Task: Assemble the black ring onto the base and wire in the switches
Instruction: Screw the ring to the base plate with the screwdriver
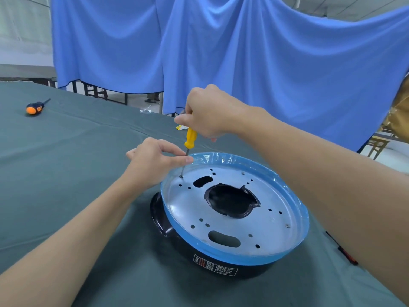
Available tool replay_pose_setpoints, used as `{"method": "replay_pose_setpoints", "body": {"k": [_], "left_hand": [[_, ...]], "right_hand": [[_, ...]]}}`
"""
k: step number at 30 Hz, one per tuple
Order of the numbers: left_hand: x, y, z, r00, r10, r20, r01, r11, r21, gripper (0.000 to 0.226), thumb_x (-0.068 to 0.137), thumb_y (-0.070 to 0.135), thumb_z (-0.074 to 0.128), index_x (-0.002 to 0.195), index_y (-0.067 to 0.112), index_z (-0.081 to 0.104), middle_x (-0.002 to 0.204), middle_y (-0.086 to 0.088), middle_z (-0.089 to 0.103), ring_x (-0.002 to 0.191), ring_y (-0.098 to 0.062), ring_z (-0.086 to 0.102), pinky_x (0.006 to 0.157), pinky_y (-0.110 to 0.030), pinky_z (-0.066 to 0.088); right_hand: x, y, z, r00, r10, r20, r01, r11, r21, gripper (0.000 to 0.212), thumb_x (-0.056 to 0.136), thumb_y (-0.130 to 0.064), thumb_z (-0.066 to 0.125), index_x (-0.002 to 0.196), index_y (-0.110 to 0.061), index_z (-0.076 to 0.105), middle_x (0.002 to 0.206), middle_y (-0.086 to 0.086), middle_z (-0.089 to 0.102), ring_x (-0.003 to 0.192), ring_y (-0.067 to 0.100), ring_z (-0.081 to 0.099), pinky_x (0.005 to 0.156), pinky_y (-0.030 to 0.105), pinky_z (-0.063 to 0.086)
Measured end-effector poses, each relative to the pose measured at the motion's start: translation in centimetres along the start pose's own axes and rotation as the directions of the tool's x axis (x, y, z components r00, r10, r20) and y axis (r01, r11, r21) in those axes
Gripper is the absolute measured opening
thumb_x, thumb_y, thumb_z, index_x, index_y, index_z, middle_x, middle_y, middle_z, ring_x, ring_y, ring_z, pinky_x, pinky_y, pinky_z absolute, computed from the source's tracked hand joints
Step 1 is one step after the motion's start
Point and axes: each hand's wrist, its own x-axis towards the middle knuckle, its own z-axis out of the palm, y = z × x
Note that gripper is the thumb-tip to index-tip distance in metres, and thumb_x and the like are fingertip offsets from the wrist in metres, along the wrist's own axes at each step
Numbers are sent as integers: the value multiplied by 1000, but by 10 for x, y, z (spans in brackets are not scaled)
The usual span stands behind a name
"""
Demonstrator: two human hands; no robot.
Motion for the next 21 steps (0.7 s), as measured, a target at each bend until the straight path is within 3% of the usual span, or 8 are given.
{"method": "replay_pose_setpoints", "body": {"k": [3, 5, 8, 12, 14, 16, 18, 21], "left_hand": [[1, 1, -1, 998, 24, 51, -24, 1000, 3, 22, 76, 40, 80, 57, 44, 72, 81, 30, 66, 116, -13, 54, 107, -42, 29], [1, 1, -1, 996, 31, 79, -32, 999, 9, 19, 80, 38, 77, 63, 43, 72, 86, 31, 65, 114, -8, 55, 110, -45, 26], [0, -1, -1, 993, 28, 111, -29, 1000, 11, 11, 83, 40, 74, 72, 41, 75, 96, 28, 66, 118, -12, 54, 112, -46, 25], [-1, 2, 1, 999, 5, 42, -8, 999, 53, 13, 73, 45, 81, 62, 42, 74, 87, 32, 65, 116, -11, 51, 84, -19, 14], [-1, 2, 2, 999, 19, 37, -22, 998, 64, 18, 75, 43, 80, 59, 44, 71, 87, 31, 64, 114, -9, 51, 80, -6, 12], [0, 1, 2, 997, 30, 72, -34, 998, 50, 18, 79, 41, 77, 63, 46, 71, 92, 28, 64, 113, -4, 50, 79, -22, 15], [0, 1, 1, 994, 51, 100, -58, 996, 67, 17, 84, 42, 73, 68, 48, 71, 98, 24, 64, 115, -3, 49, 75, -29, 13], [1, -1, 0, 988, 78, 136, -91, 992, 89, 19, 89, 39, 67, 73, 47, 70, 105, 22, 63, 119, -5, 49, 103, -35, 17]], "right_hand": [[-4, -4, -6, 997, -74, 33, 73, 997, 40, 20, 88, -36, 61, 88, -17, 61, 91, 5, 66, 73, 17, 62, 68, 38, 56], [-5, -5, -10, 994, -101, 35, 99, 993, 60, 3, 84, -19, 63, 87, -19, 65, 73, 2, 68, 57, 4, 57, 65, 37, 58], [-2, -5, -6, 998, -57, 24, 57, 998, 1, 15, 87, -20, 59, 73, -16, 54, 48, 3, 59, 64, 12, 59, 57, 33, 53], [6, -1, 5, 999, 0, 35, 3, 996, -87, 31, 95, -21, 47, 66, -14, 39, 57, 10, 51, 64, 29, 56, 52, 36, 47], [6, 1, 6, 999, 30, 34, -28, 999, -40, 37, 96, -33, 46, 65, -13, 42, 57, 10, 52, 64, 31, 59, 53, 33, 45], [5, -2, 1, 999, 6, 46, -7, 1000, 16, 40, 91, -43, 53, 66, -12, 49, 52, 8, 60, 60, 28, 63, 53, 29, 48], [2, -6, -7, 994, -64, 89, 55, 993, 104, 26, 86, -38, 62, 79, -13, 60, 62, 6, 69, 57, 21, 66, 52, 26, 51], [3, -9, -15, 984, -111, 137, 98, 990, 99, 4, 84, -20, 67, 87, -18, 65, 62, -1, 69, 57, 11, 68, 54, 22, 51]]}}
